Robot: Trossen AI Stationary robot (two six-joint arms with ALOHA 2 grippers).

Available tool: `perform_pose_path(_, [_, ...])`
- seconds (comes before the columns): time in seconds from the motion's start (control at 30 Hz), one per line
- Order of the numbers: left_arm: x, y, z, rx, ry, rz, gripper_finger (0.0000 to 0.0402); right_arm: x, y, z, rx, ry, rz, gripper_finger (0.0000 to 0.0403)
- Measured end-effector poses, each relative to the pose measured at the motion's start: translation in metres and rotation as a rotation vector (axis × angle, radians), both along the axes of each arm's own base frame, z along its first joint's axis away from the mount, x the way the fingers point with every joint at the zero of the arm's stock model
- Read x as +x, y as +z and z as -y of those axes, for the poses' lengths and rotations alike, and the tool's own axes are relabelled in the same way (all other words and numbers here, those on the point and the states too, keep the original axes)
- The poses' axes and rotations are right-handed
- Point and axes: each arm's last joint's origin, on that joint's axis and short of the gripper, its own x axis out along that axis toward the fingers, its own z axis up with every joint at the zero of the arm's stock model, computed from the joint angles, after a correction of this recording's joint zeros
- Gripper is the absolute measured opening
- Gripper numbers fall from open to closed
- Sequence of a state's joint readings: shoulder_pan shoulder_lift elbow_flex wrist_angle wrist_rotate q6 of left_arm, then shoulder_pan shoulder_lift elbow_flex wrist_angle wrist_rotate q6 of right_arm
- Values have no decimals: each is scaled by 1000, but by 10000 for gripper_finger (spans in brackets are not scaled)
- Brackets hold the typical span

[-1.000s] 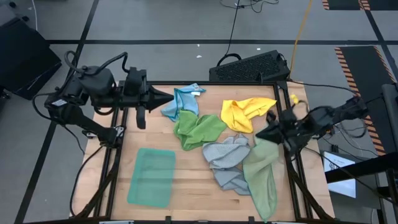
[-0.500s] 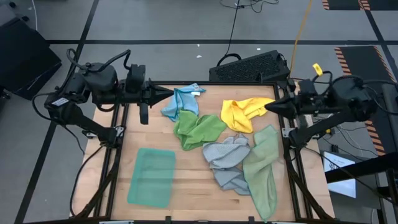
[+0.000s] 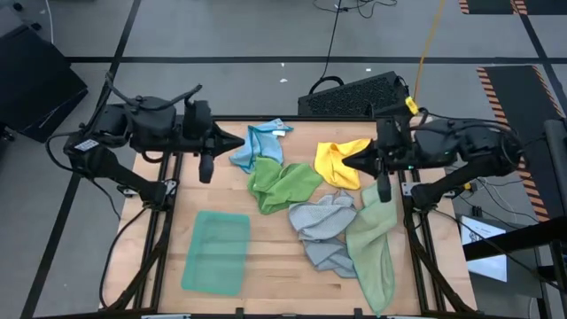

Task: Fold microfiber towels
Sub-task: Fold the blue microfiber cloth

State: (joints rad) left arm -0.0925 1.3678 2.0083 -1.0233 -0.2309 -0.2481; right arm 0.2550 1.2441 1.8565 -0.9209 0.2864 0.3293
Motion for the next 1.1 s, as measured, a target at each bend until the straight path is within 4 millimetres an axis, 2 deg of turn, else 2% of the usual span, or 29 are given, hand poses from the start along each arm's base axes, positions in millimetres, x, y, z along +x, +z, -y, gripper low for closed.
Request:
perform_pose_path(0.3, [30,-29,-5,-96,65,-134,48,-2,0,1,35,-14,-7,0])
perform_pose_path(0.63, [63,-59,-8,-173,135,-288,101,-23,-7,6,-42,3,-118,0])
perform_pose_path(0.83, [86,-87,-10,-182,159,-442,104,-31,-6,9,-58,6,-128,0])
perform_pose_path(1.1, [112,-121,-21,-344,350,-574,104,-42,-5,18,-202,34,-146,0])
